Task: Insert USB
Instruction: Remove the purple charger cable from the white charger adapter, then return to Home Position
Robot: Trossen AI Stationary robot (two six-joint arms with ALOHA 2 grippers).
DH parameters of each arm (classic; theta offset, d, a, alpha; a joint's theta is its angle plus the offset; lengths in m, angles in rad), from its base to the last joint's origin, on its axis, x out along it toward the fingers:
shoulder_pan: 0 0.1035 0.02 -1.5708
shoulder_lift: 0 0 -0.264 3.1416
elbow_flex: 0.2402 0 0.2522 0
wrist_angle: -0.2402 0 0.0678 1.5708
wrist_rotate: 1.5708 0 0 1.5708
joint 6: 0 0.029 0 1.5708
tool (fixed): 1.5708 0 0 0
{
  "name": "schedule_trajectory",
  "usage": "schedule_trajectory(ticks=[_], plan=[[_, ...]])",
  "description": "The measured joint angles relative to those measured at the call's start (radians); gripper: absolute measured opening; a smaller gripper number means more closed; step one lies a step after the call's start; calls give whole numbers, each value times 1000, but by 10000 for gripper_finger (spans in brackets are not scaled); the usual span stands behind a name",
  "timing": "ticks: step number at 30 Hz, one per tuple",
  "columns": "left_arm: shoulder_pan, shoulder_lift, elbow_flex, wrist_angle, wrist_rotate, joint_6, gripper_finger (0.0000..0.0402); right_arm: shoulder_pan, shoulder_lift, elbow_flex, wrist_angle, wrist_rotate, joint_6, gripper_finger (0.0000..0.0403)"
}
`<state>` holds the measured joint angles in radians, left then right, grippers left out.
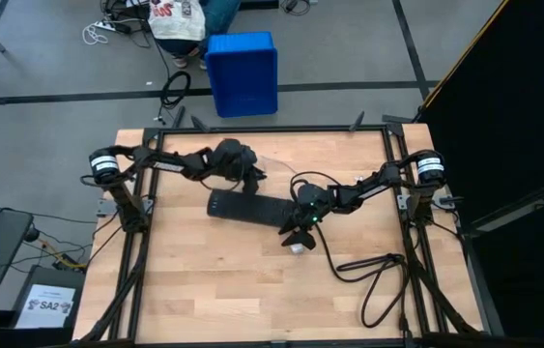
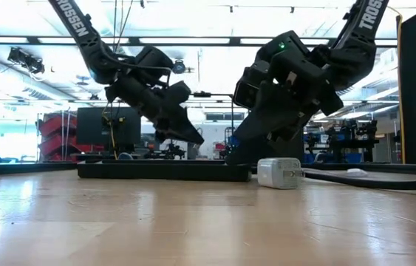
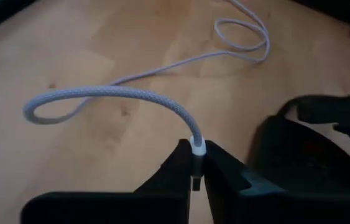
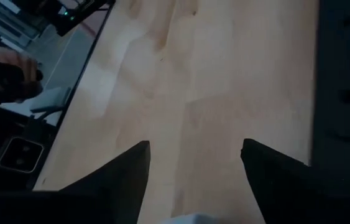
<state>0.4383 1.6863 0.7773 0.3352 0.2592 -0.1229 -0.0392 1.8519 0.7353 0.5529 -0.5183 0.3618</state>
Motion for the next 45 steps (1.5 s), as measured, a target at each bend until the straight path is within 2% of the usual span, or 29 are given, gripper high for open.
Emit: schedule_trajectory(ticks=[6, 12, 15, 19, 24, 31, 35, 38, 41, 45], plan=[[30, 0, 34, -96, -13, 67, 104, -5, 0, 0, 0, -1, -24, 214], [34, 0, 34, -137, -37, 67, 192, -5, 0, 0, 2, 0, -49, 205], [33, 0, 34, -148, -38, 60, 216, -8, 0, 0, 20, 0, -49, 202], [33, -4, 34, -187, -39, 42, 225, -15, -14, 0, 26, 0, -43, 199], [28, -102, 32, -270, -42, 49, 208, -30, -102, 0, 3, 19, -68, 192], [-35, -438, 28, -326, -45, 108, 140, -95, -336, 0, -80, 44, -180, 174], [-111, -630, -22, -366, -74, 119, 89, -125, -516, 0, -299, 236, -263, 161], [-172, -780, -104, -382, -98, 121, 46, -125, -657, 0, -489, 379, -310, 150], [-214, -944, -197, -378, -105, 112, 11, -114, -796, 0, -633, 430, -312, 138], [-243, -1149, -342, -298, -116, 70, 8, -74, -944, 0, -756, 493, -328, 128]])
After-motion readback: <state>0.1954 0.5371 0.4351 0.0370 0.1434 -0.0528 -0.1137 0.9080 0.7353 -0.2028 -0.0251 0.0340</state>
